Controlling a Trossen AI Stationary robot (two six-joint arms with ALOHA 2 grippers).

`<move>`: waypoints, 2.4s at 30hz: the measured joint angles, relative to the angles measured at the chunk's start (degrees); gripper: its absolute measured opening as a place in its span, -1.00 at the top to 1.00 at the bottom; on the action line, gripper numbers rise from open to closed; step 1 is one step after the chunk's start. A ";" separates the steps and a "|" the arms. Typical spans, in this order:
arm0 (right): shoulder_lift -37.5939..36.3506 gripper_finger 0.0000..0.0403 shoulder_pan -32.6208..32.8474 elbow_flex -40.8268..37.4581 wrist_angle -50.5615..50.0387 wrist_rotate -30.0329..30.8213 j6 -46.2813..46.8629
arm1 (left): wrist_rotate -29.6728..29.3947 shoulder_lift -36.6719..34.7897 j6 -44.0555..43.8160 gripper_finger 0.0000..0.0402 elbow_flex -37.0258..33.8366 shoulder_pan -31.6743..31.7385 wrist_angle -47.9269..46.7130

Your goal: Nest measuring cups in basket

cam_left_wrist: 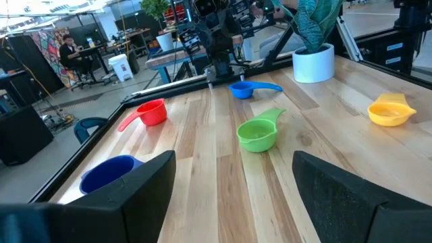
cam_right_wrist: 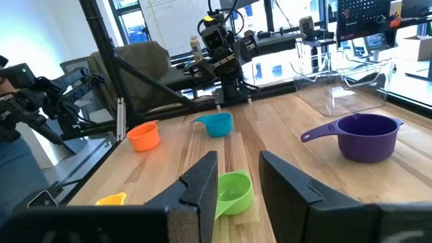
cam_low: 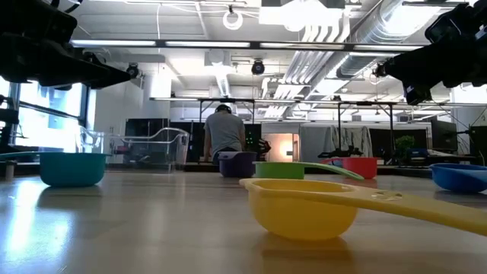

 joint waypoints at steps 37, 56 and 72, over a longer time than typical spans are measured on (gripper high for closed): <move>-0.02 0.50 -0.02 0.00 -0.02 0.00 0.00 | -1.22 0.00 -26.58 -0.42 0.00 0.02 3.71; 0.00 0.50 -0.02 0.00 -0.02 0.00 0.00 | -5.58 -0.01 -46.06 -0.42 0.49 0.02 27.30; -0.02 0.50 -0.02 0.01 -0.01 0.01 0.00 | -5.51 3.81 -39.89 -0.42 20.81 0.00 -6.02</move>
